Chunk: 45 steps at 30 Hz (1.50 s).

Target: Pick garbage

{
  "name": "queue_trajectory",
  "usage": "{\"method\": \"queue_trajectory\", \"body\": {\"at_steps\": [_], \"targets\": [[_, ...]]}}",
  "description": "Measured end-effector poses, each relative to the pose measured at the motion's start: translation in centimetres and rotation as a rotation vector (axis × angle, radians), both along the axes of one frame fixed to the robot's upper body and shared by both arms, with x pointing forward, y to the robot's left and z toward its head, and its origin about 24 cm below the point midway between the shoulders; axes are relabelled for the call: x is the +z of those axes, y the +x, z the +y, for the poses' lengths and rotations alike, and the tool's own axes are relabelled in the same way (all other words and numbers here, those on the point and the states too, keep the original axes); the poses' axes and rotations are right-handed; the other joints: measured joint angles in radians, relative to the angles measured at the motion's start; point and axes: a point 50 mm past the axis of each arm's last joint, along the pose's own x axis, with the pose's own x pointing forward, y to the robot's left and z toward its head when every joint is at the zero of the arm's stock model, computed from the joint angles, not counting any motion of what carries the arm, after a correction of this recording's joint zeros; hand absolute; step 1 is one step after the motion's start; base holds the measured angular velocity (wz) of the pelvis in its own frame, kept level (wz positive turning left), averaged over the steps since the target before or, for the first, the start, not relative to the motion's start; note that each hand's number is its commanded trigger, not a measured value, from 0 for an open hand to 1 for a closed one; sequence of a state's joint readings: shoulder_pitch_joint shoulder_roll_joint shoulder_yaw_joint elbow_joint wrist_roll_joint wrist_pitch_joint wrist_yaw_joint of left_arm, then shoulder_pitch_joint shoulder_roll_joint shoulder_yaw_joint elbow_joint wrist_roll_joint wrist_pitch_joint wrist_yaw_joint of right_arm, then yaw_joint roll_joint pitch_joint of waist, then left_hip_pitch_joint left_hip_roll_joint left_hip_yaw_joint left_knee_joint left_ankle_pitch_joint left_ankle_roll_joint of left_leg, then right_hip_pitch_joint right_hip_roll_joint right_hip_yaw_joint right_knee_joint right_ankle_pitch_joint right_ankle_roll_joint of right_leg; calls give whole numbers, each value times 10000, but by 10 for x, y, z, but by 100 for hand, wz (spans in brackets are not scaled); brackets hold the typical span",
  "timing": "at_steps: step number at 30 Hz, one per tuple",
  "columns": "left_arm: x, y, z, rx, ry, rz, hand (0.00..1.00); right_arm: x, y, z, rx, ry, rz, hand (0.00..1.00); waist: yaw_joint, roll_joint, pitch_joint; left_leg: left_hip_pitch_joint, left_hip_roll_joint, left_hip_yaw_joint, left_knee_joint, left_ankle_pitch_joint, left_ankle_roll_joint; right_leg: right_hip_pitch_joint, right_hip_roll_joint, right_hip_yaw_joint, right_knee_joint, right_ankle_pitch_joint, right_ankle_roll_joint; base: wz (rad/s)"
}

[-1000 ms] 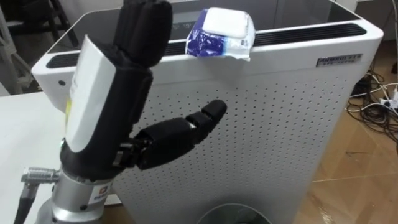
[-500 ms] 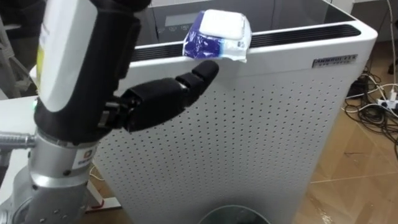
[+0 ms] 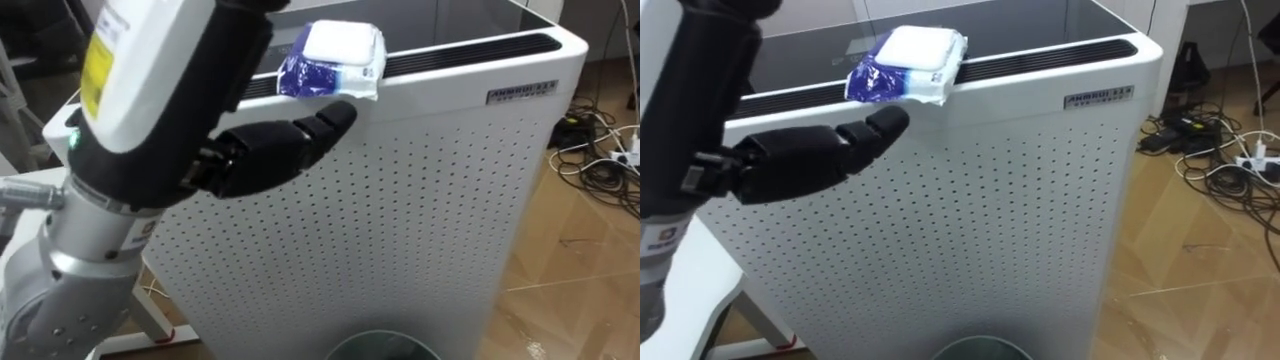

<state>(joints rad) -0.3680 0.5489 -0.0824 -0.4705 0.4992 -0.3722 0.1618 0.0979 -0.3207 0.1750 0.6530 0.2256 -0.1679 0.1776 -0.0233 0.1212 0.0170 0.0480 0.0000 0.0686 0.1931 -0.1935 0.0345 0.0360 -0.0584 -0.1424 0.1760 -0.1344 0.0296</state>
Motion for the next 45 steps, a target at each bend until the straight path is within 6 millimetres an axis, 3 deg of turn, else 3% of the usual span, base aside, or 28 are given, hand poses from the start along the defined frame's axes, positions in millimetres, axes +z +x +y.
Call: {"method": "queue_trajectory", "body": {"at_steps": [11, 23, 43, 44, 45], "targets": [[-6, 10, -3, 290, 1179, 1662, 0, -2, -1, 3, 318, 305, 350, 100, -28, 22, -15, -6, 17, 105, -80, 0, 0, -36, 6, 29, -75, 0, 0, 0], [-14, 21, 2, 792, 2187, 3553, 0, 3, 2, -4, 505, 105, 514, 100, -50, 265, -97, 13, 25, 115, -73, 1, -1, -32, 0, 35, -33, 1, -1, 0], [-23, 35, 13, 1360, 2975, 5569, 0, 7, 5, -3, 502, 49, 438, 100, 95, 122, 4, -77, 22, 213, -82, 0, -1, -191, 12, 166, -40, -2, 0, -1], [-23, 35, 13, 1377, 3031, 5603, 24, 7, 5, -3, 502, 48, 441, 100, 104, 123, 3, -78, 22, 214, -80, 0, -1, -191, 12, 167, -41, -2, 0, 0], [-23, 35, 14, 1447, 3158, 5624, 73, 7, 5, -3, 501, 48, 455, 100, 120, 124, 2, -78, 22, 217, -79, 0, -1, -190, 12, 169, -41, -2, 0, 0]]}}
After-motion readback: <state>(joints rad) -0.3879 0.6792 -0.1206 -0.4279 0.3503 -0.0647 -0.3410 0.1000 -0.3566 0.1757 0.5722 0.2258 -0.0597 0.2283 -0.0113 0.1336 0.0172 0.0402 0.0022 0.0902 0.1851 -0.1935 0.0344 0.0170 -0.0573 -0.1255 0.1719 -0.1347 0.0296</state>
